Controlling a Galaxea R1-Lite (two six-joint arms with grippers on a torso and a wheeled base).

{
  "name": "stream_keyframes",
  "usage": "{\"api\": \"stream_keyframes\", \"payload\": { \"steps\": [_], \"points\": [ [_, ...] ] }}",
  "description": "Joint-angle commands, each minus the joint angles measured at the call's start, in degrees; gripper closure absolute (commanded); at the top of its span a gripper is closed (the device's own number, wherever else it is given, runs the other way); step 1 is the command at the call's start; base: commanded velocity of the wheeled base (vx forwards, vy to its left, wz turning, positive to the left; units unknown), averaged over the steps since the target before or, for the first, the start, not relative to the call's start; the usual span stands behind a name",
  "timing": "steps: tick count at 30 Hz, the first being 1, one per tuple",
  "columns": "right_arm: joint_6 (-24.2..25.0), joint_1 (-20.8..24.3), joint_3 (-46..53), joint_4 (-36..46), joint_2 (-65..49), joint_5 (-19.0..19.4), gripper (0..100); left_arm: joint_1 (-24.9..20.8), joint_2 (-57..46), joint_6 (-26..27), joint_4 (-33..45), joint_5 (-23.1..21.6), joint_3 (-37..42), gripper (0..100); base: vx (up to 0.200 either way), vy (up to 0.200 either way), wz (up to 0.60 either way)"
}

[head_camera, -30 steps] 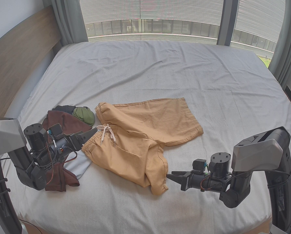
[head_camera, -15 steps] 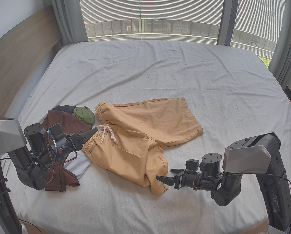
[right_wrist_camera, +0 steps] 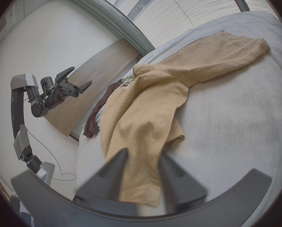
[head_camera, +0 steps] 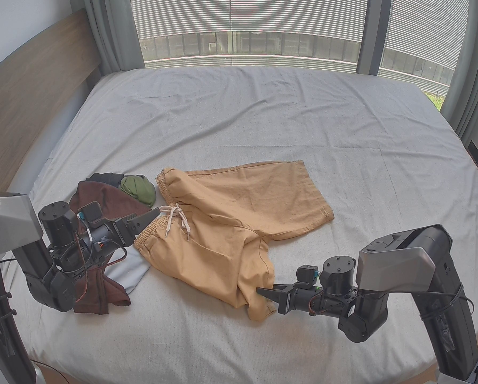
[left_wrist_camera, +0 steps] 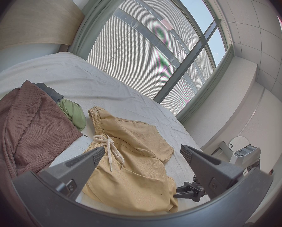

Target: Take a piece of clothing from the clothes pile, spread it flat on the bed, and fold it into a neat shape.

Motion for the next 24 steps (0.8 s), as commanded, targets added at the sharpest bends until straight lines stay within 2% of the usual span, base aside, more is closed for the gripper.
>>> {"api": "stream_keyframes", "payload": {
  "steps": [1,11,17,24],
  "points": [
    [0.0,0.1,2.5,-1.8,-0.2,-0.1,100,0.0,-0.1,0.0,0.0,0.0,0.1,0,0.000,0.000,0.00],
    [0.2,-2.1,10.9,-1.9,-9.0,-0.1,100,0.0,-0.2,0.0,0.0,0.0,0.0,0,0.000,0.000,0.00],
    [0.3,-5.2,10.8,-1.8,-12.8,-0.5,100,0.1,-0.4,0.0,0.0,0.0,-0.1,0,0.000,0.000,0.00],
    [0.5,-8.4,8.0,-1.8,-12.2,-1.7,100,0.1,-1.0,-0.1,0.0,0.0,0.0,0,0.000,0.000,0.00]
  ]
}}
